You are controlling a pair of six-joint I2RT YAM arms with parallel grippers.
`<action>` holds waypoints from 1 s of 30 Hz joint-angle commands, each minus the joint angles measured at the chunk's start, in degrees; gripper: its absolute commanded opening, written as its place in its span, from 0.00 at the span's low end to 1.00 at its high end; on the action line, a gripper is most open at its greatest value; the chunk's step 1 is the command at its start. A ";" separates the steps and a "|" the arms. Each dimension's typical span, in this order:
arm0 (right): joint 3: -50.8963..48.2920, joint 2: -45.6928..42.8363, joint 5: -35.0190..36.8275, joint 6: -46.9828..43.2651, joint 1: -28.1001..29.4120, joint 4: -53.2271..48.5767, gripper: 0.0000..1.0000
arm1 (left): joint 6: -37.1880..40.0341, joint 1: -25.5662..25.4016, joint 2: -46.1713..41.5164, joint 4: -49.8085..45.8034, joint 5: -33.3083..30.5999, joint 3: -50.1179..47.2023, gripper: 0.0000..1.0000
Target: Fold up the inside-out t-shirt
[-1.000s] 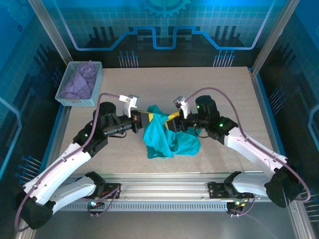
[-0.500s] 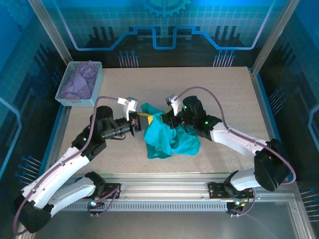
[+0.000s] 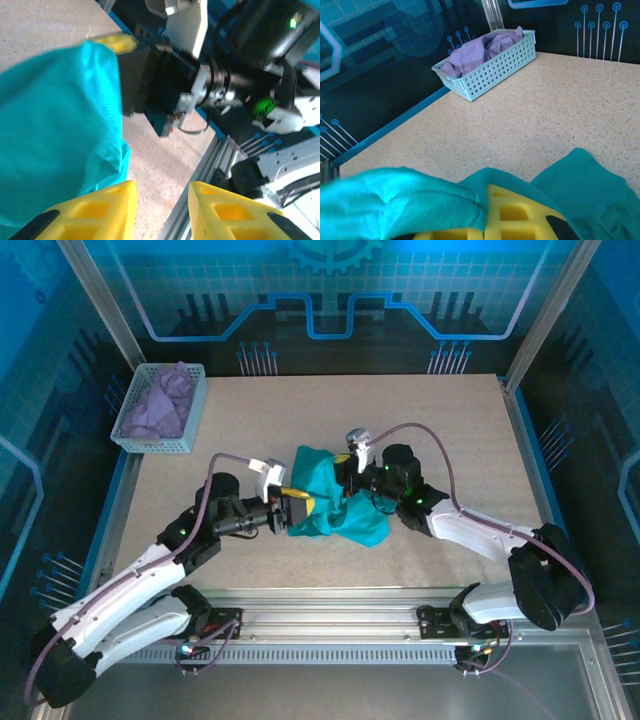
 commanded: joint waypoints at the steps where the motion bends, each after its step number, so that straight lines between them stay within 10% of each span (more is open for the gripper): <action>1: -0.94 -3.19 0.08 -1.08 -0.42 4.38 0.00 | -6.65 3.04 0.07 3.44 -0.10 0.77 0.36; 8: 0.22 -3.78 1.36 1.29 -0.47 1.27 0.00 | -6.03 2.44 3.49 1.22 0.21 3.16 0.44; 19: 6.23 -3.37 4.08 10.36 -0.42 -10.36 0.00 | 8.15 -6.55 4.89 -8.66 -26.13 0.28 0.72; 30: 6.61 -4.44 5.03 10.09 -0.47 -13.60 0.00 | 8.00 -6.46 8.58 -2.43 -23.84 1.48 0.55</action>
